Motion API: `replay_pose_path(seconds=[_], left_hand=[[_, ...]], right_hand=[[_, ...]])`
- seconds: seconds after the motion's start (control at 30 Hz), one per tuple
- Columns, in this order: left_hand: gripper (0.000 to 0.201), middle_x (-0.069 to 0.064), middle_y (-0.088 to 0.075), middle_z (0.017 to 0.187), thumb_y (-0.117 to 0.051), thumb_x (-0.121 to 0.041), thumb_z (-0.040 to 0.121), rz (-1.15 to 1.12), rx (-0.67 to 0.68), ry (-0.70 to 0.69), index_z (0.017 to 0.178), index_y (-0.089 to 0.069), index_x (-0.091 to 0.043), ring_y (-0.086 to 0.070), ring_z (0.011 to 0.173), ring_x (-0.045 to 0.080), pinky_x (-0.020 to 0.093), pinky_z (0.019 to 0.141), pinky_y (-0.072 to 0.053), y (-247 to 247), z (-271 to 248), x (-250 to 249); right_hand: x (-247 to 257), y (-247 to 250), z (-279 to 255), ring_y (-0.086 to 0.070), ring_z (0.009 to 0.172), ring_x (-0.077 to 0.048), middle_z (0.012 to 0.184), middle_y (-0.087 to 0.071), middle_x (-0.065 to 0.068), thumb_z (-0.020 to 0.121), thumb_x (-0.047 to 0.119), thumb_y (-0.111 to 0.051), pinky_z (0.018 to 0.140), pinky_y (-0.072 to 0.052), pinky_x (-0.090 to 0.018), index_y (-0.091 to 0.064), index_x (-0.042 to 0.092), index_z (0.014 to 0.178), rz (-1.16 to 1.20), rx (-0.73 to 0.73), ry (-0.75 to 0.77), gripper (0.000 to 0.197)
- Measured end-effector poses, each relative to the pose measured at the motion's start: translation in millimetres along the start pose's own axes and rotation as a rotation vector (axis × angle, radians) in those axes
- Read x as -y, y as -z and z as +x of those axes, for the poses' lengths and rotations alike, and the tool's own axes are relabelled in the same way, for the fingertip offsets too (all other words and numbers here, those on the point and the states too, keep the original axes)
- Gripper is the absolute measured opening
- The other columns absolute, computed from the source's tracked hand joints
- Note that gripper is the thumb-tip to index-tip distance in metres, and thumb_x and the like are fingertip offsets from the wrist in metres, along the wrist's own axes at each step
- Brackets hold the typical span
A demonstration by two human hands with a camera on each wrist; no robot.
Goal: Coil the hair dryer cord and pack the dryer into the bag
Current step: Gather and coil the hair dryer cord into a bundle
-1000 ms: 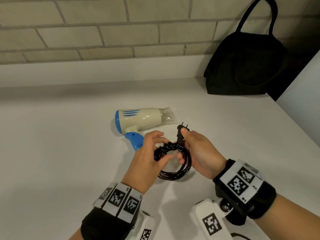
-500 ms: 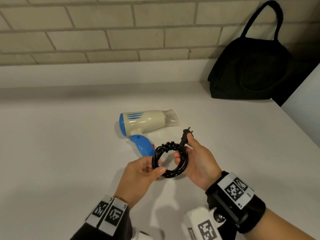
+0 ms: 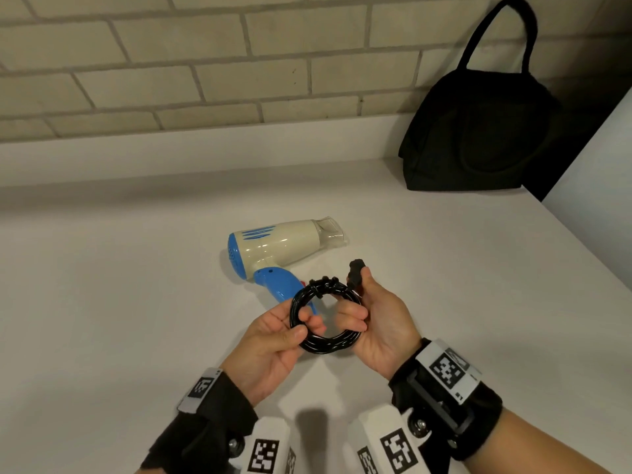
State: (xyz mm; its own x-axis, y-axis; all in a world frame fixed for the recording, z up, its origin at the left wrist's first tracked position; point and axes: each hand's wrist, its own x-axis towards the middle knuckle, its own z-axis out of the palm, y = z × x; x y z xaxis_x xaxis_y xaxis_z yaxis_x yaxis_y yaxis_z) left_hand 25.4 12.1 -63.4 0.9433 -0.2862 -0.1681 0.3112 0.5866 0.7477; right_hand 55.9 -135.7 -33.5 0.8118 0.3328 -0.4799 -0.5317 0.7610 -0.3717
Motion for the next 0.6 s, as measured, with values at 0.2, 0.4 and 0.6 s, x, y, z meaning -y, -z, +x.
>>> replay_pose_path(seconds=[0.2,0.4,0.6], left_hand=[[0.033,0.001,-0.069,0.090,-0.077,-0.025,0.064,0.545,-0.293,-0.063,0.093,-0.064,-0.022,-0.066,0.073,0.005,0.017,0.067,-0.051,-19.1,-3.7,-11.1],[0.004,0.001,-0.065,0.062,-0.068,-0.017,0.075,0.707,-0.391,-0.100,0.076,-0.069,-0.014,-0.058,0.047,0.003,0.012,0.048,-0.049,-32.2,-11.1,-12.9],[0.015,0.001,-0.073,0.068,-0.060,-0.004,0.079,0.516,-0.332,-0.069,0.075,-0.070,-0.014,-0.069,0.064,0.007,0.013,0.056,-0.052,-18.8,-10.4,-8.3]], right_hand=[[11.6,3.8,1.9,-0.024,0.028,-0.005,0.046,-0.036,0.001,0.095,0.039,-0.030,0.028,-0.022,-0.014,-0.046,0.008,0.073,-0.148,-0.078,0.219,0.041],[0.0,-9.7,-9.0,-0.029,0.034,-0.004,0.069,-0.058,0.005,0.096,0.027,-0.030,0.035,-0.025,-0.015,-0.044,0.016,0.078,-0.537,0.006,0.578,0.024],[-14.3,-7.2,-10.8,-0.026,0.031,-0.005,0.047,-0.050,0.006,0.093,0.034,-0.031,0.033,-0.024,-0.015,-0.046,0.010,0.079,-0.460,0.030,0.431,0.032]])
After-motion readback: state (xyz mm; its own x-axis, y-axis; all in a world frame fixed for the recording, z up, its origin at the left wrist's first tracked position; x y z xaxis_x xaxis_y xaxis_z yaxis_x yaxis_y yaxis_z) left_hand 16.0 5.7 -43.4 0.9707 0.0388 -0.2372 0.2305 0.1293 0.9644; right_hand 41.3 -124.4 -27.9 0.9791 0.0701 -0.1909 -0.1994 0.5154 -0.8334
